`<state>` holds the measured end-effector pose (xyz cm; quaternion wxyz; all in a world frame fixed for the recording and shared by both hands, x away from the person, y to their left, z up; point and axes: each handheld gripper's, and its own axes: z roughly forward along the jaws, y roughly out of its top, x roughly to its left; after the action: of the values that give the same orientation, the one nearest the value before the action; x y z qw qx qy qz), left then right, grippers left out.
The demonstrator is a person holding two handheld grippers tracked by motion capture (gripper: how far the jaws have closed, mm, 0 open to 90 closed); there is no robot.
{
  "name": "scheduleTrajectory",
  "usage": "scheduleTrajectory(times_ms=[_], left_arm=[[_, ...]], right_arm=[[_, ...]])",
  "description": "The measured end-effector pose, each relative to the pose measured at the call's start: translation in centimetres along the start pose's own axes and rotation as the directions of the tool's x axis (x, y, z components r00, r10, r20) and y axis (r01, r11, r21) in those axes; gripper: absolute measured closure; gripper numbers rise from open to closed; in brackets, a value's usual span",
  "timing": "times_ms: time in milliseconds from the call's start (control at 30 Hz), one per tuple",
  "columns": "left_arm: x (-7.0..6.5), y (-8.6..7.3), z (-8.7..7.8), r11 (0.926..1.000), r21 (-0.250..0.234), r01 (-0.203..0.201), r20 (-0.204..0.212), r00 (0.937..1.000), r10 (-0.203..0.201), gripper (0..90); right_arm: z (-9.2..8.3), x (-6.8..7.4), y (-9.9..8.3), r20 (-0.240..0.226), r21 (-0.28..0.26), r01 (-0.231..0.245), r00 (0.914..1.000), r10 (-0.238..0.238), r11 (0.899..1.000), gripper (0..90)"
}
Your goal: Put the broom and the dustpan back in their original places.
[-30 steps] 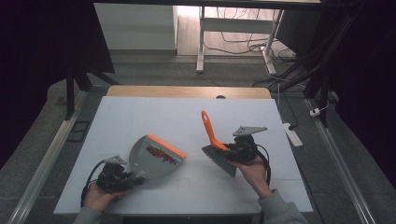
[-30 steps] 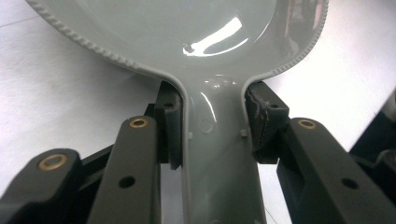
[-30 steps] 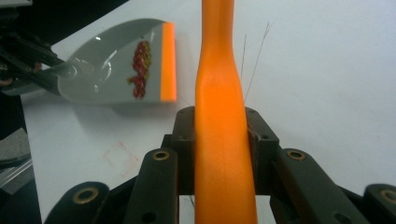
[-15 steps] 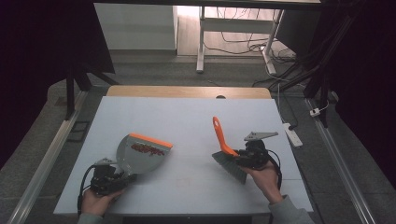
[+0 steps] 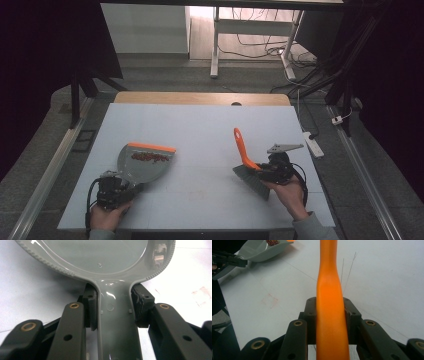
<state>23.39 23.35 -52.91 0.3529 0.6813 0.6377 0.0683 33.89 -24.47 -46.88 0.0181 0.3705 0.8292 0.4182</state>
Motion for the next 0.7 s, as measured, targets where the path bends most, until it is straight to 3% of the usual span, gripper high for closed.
scheduleTrajectory(times_ms=[233,400,567,700], left_arm=[[0.3,0.2,0.5,0.9998,0.002,0.022,-0.024,0.9995,-0.022,61.4],[0.4,0.2,0.9,0.9997,0.017,0.020,-0.034,0.9993,-0.019,61.3],[0.4,0.3,1.0,0.9998,0.016,0.014,-0.036,0.9993,-0.014,61.2],[0.4,0.2,1.0,0.9998,0.013,0.015,-0.030,0.9995,-0.015,60.7]], right_arm=[[0.4,-0.4,-0.3,-0.002,0.024,-0.014,0.9999,0.014,1.000,70.6],[1.2,-1.4,-0.7,0.030,0.074,-0.039,0.9989,0.037,0.997,70.6],[1.2,-2.8,-0.8,0.041,0.074,-0.085,0.9958,0.082,0.994,70.0],[1.4,-3.4,-0.9,0.071,0.079,-0.080,0.9947,0.074,0.994,67.0]])
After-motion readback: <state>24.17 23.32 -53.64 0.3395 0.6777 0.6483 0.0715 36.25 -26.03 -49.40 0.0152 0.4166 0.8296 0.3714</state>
